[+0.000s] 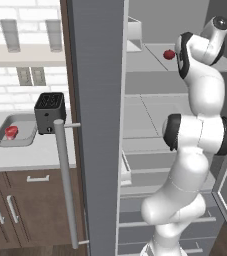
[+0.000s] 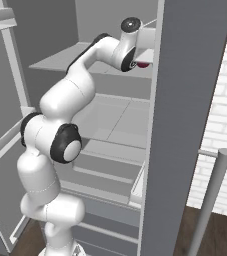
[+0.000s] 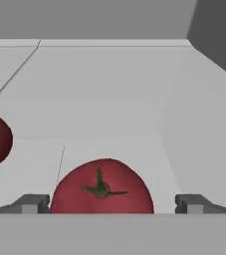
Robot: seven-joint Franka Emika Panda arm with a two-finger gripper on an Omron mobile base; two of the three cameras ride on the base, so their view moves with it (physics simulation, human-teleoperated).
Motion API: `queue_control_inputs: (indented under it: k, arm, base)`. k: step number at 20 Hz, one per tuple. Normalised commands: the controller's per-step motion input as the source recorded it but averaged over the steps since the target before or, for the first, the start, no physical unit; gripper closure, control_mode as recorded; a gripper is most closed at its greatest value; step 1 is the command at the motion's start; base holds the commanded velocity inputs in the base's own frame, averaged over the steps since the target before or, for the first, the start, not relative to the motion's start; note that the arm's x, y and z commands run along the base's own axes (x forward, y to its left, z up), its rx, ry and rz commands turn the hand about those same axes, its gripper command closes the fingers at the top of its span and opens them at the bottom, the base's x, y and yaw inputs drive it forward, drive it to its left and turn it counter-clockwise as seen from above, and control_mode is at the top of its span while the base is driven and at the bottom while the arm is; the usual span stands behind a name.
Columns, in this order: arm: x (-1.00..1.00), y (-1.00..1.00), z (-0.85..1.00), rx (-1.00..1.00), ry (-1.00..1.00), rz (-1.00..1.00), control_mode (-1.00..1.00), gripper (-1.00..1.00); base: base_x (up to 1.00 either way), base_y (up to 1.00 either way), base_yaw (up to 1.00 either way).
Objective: Place one tomato and one steak in each tupperware on the nearby counter, to pack two identical lunches.
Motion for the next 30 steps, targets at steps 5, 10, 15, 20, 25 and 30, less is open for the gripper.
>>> queue_control_inputs:
  k: [5, 10, 15, 20, 25, 30]
  arm:
    - [0.4, 0.07, -0.29, 0.0, 0.01, 0.0, -1.0, 1.0]
    - [0.27, 0.01, -0.16, 0.0, 0.0, 0.0, -1.0, 1.0]
    - [-0.37, 0.01, -0.25, 0.0, 0.03, 0.0, -1.0, 1.0]
    - [-0.93, 0.27, 0.06, 0.0, -0.21, -0.01, -1.0, 1.0]
    - [-1.0, 0.74, 0.0, -0.01, -0.41, 0.0, -1.0, 1.0]
    - [-1.0, 0.76, 0.06, -0.02, -0.17, 0.0, -1.0, 1.0]
  base:
    - [0.0, 0.0, 0.0]
    - [0.0, 0.0, 0.0]
    - [0.0, 0.0, 0.0]
    - [0.0, 0.0, 0.0]
    - [0.0, 0.0, 0.0]
    - [0.0, 0.0, 0.0]
